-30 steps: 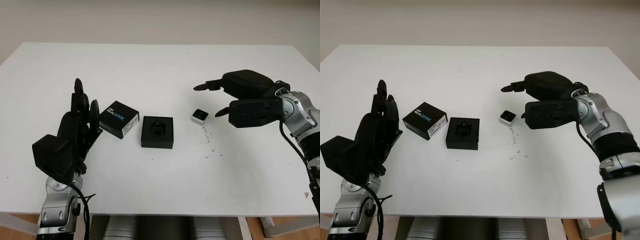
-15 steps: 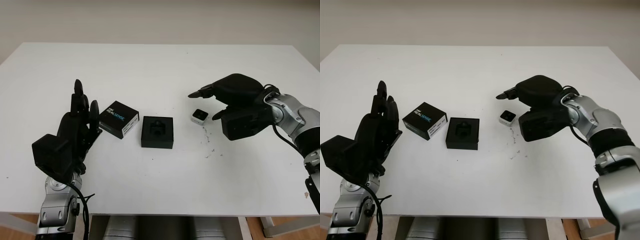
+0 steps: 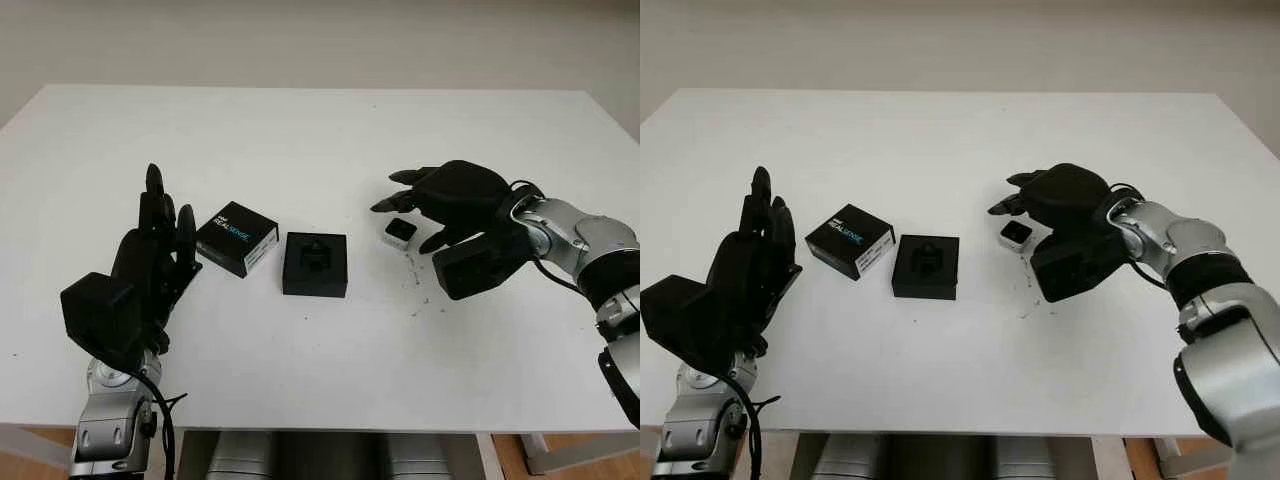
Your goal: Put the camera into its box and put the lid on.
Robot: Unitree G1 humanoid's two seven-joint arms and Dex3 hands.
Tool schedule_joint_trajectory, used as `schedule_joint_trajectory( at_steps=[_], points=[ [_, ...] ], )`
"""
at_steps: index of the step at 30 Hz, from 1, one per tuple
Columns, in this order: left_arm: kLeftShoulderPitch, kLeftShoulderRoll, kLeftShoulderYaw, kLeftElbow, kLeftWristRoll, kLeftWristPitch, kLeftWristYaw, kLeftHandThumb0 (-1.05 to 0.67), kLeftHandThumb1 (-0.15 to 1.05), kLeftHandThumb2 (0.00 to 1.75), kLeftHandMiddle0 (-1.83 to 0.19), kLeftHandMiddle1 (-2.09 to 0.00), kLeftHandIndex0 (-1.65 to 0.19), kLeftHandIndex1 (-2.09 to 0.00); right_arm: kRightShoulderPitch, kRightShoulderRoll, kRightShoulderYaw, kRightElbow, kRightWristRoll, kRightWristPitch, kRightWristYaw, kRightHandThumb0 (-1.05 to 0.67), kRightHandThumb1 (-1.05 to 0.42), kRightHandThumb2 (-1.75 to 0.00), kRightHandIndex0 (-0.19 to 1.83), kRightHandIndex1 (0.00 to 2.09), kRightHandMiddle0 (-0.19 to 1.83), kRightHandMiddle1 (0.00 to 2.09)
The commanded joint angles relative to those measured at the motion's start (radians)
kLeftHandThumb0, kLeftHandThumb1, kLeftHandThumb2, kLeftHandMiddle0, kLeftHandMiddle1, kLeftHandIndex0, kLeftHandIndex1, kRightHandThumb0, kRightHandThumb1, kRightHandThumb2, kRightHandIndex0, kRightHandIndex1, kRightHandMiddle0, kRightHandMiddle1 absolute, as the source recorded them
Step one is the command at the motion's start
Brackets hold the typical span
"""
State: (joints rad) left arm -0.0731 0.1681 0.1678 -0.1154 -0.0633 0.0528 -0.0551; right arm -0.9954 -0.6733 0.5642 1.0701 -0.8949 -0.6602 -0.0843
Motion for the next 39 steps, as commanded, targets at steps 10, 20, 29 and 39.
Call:
schedule_joint_trajectory(
  at_steps=[10, 20, 29, 39],
  points=[
    [0.014, 0.010, 0.002, -0.026, 0.004, 0.001, -0.009, -0.77, 1.05, 0.65, 0.19, -0.02, 0.19, 0.00, -0.029, 0.015, 0.017, 0.032, 0.001, -0.003, -0.016, -0.33, -0.86, -0.06, 0.23, 0.05, 0.55, 0.07],
    [0.019, 0.008, -0.004, -0.023, 0.029, -0.020, -0.008, -0.75, 1.05, 0.66, 0.19, -0.04, 0.19, -0.01, -0.032, 0.029, 0.033, 0.066, 0.000, -0.018, -0.058, -0.33, -0.89, -0.06, 0.27, 0.06, 0.68, 0.14],
    [0.027, 0.006, -0.001, -0.032, 0.026, -0.018, -0.014, -0.75, 1.05, 0.66, 0.19, -0.03, 0.19, 0.00, -0.039, 0.035, 0.050, 0.083, -0.016, -0.002, -0.074, -0.33, -0.95, -0.06, 0.26, 0.05, 0.39, 1.11],
    [0.023, 0.003, -0.002, -0.023, 0.024, -0.032, -0.017, -0.74, 1.05, 0.66, 0.19, -0.05, 0.19, 0.00, -0.042, 0.024, 0.069, 0.090, -0.023, -0.001, -0.093, -0.34, -0.96, -0.05, 0.28, 0.06, 0.40, 1.19]
  ],
)
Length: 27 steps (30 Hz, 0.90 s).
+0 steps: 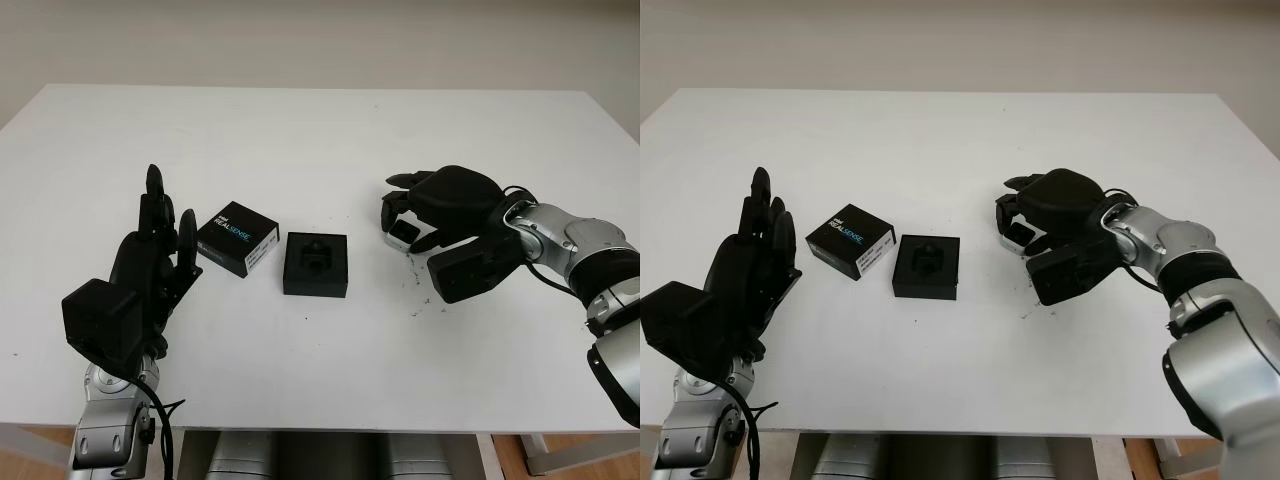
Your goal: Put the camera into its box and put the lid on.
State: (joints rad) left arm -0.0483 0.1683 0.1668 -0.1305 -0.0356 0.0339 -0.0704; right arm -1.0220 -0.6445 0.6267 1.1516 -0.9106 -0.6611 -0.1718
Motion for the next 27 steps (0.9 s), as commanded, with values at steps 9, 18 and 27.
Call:
schedule_joint_trajectory(
  at_steps=[9, 18, 27],
  points=[
    [-0.003, -0.001, -0.002, -0.007, -0.004, -0.010, 0.003, -0.75, 1.05, 0.65, 0.19, -0.05, 0.19, 0.00, 0.002, -0.003, -0.040, 0.016, 0.068, 0.018, 0.070, -0.37, -0.94, -0.05, 0.30, 0.06, 0.44, 1.19],
    [0.000, -0.008, -0.008, -0.013, -0.010, -0.011, 0.003, -0.74, 1.05, 0.65, 0.19, -0.04, 0.19, 0.00, 0.079, 0.050, -0.204, 0.045, 0.319, 0.077, 0.240, -0.38, -0.97, -0.05, 0.30, 0.06, 0.38, 1.28],
    [-0.002, -0.025, -0.009, -0.011, -0.017, -0.010, 0.014, -0.74, 1.05, 0.63, 0.19, -0.05, 0.19, -0.02, 0.146, 0.106, -0.321, 0.052, 0.465, 0.134, 0.263, -0.38, -0.93, -0.05, 0.37, 0.08, 0.38, 1.57]
  ],
)
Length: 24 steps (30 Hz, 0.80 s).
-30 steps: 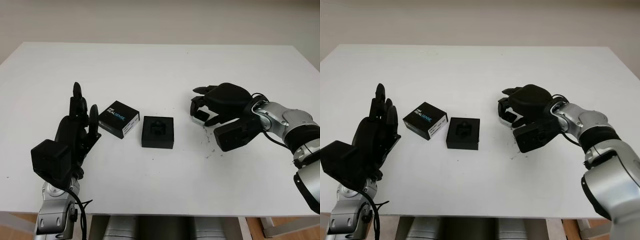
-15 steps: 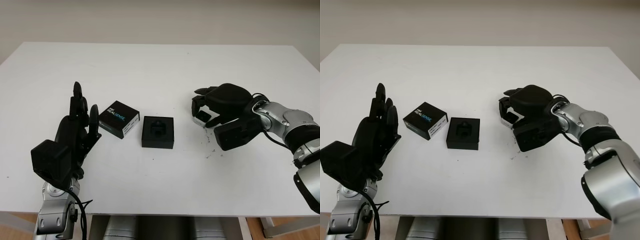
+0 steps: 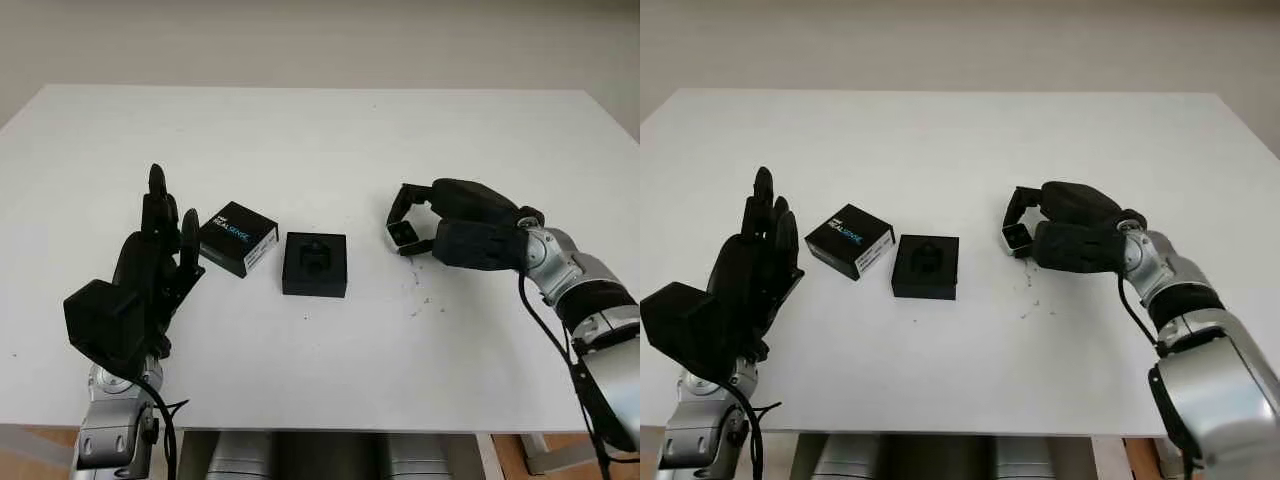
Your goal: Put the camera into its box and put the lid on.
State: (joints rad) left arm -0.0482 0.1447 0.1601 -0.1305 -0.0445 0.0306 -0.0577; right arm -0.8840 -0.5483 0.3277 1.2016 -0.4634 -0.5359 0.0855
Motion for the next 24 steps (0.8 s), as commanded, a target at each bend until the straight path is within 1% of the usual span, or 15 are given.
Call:
schedule_joint_trajectory(
  at_steps=[1, 5, 8, 11, 13, 18, 21, 24],
  points=[
    [-0.003, -0.005, -0.001, -0.011, -0.010, -0.005, 0.001, -0.73, 1.05, 0.62, 0.19, -0.04, 0.19, -0.02, 0.010, 0.015, -0.031, 0.000, 0.030, 0.017, 0.015, -0.38, -0.94, -0.05, 0.37, 0.07, 0.37, 1.58],
    [-0.001, -0.010, -0.003, -0.006, -0.018, -0.020, -0.002, -0.72, 1.05, 0.61, 0.19, -0.03, 0.19, -0.02, 0.023, 0.024, -0.058, -0.013, 0.065, 0.038, 0.042, -0.37, -0.95, -0.06, 0.34, 0.06, 0.34, 1.60],
    [0.001, -0.012, -0.006, -0.007, -0.013, -0.004, 0.006, -0.74, 1.05, 0.60, 0.19, -0.03, 0.19, -0.02, 0.037, 0.034, -0.088, -0.023, 0.096, 0.047, 0.046, -0.38, -0.95, -0.06, 0.34, 0.06, 0.33, 1.63],
    [0.008, -0.009, -0.011, -0.010, -0.001, -0.010, 0.011, -0.74, 1.05, 0.61, 0.19, -0.04, 0.19, -0.03, 0.050, 0.035, -0.110, -0.049, 0.120, 0.051, 0.051, -0.39, -0.96, -0.06, 0.32, 0.05, 0.28, 1.61],
    [0.013, -0.007, -0.011, -0.014, -0.003, -0.005, 0.007, -0.74, 1.05, 0.61, 0.19, -0.03, 0.19, -0.02, 0.065, 0.041, -0.134, -0.073, 0.144, 0.042, 0.038, -0.40, -0.94, -0.05, 0.34, 0.06, 0.32, 1.56],
    [0.023, -0.008, -0.010, -0.007, -0.010, -0.020, 0.001, -0.74, 1.05, 0.62, 0.19, 0.00, 0.19, 0.00, 0.097, 0.064, -0.197, -0.133, 0.223, 0.043, 0.060, -0.42, -0.93, -0.05, 0.35, 0.06, 0.35, 1.58],
    [0.029, -0.011, -0.012, -0.012, -0.003, -0.023, 0.008, -0.74, 1.05, 0.63, 0.19, 0.00, 0.19, -0.01, 0.133, 0.085, -0.232, -0.220, 0.275, 0.081, 0.082, -0.41, -0.94, -0.06, 0.34, 0.05, 0.34, 1.59],
    [0.033, -0.005, -0.011, -0.013, -0.002, -0.021, 0.006, -0.75, 1.05, 0.63, 0.19, 0.00, 0.19, -0.01, 0.188, 0.118, -0.265, -0.351, 0.325, 0.143, 0.086, -0.41, -0.95, -0.06, 0.32, 0.05, 0.32, 1.65]
  ],
)
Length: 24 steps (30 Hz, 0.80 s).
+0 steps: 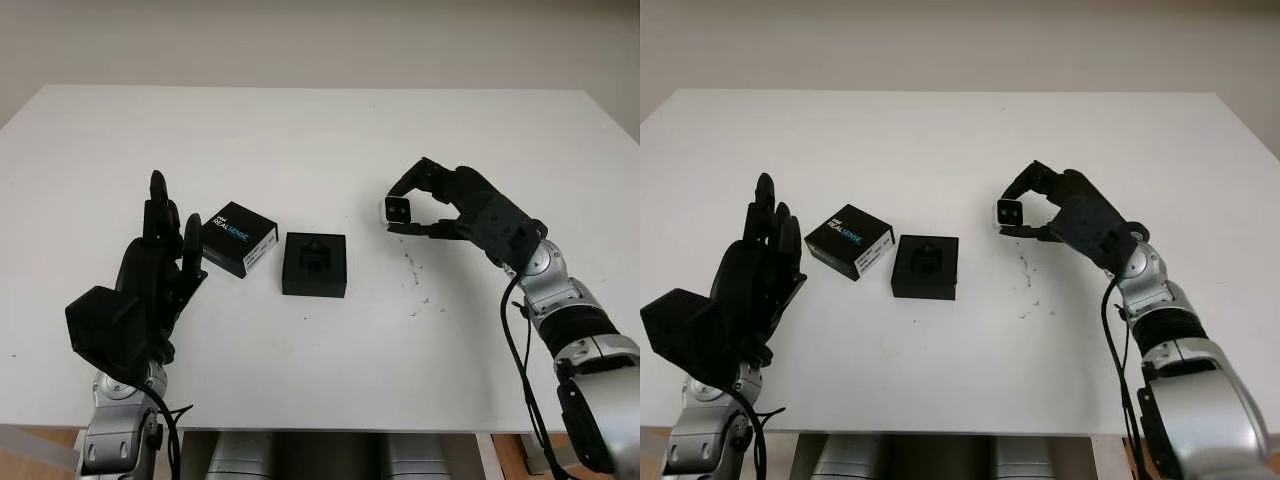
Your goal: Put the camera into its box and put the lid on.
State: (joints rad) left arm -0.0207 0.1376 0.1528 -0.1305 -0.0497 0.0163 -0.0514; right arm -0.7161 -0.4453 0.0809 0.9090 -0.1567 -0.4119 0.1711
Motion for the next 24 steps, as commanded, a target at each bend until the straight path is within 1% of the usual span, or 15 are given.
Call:
schedule_joint_trajectory(
  at_steps=[1, 3, 6, 10, 13, 19, 24],
  points=[
    [0.007, 0.004, -0.003, -0.013, 0.003, -0.006, -0.002, -0.75, 1.05, 0.63, 0.19, 0.00, 0.19, -0.01, 0.042, 0.028, -0.026, -0.111, 0.029, 0.043, -0.005, -0.40, -0.95, -0.05, 0.33, 0.05, 0.30, 1.67],
    [0.007, 0.006, -0.002, -0.013, 0.003, -0.003, -0.003, -0.75, 1.05, 0.64, 0.19, 0.00, 0.19, 0.00, 0.086, 0.050, -0.035, -0.221, 0.037, 0.113, -0.017, -0.41, -0.95, -0.06, 0.33, 0.05, 0.29, 1.71],
    [0.008, 0.005, -0.001, -0.017, 0.003, 0.002, 0.000, -0.75, 1.05, 0.64, 0.19, -0.02, 0.19, -0.01, 0.144, 0.081, -0.038, -0.388, 0.047, 0.248, -0.013, -0.43, -0.95, -0.06, 0.33, 0.05, 0.27, 1.70],
    [0.010, 0.008, 0.001, -0.021, -0.006, -0.005, -0.010, -0.72, 1.05, 0.65, 0.19, -0.03, 0.19, 0.00, 0.194, 0.130, -0.037, -0.563, 0.053, 0.426, -0.018, -0.43, -0.96, -0.05, 0.33, 0.06, 0.28, 1.74],
    [0.014, 0.009, 0.003, -0.032, -0.006, 0.005, -0.010, -0.71, 1.05, 0.66, 0.19, -0.02, 0.19, 0.00, 0.214, 0.168, -0.031, -0.662, 0.059, 0.546, -0.015, -0.41, -0.95, -0.05, 0.34, 0.06, 0.27, 1.73],
    [0.015, -0.001, 0.000, -0.023, -0.007, 0.005, -0.004, -0.72, 1.05, 0.65, 0.19, -0.03, 0.19, 0.00, 0.246, 0.224, 0.002, -0.794, 0.037, 0.684, -0.024, -0.38, -0.94, -0.05, 0.36, 0.07, 0.28, 1.73],
    [0.009, -0.005, -0.009, -0.009, -0.006, 0.001, -0.006, -0.73, 1.05, 0.66, 0.19, 0.00, 0.19, 0.00, 0.242, 0.249, 0.030, -0.830, 0.028, 0.787, -0.012, -0.37, -0.94, -0.05, 0.36, 0.07, 0.27, 1.72]
  ],
)
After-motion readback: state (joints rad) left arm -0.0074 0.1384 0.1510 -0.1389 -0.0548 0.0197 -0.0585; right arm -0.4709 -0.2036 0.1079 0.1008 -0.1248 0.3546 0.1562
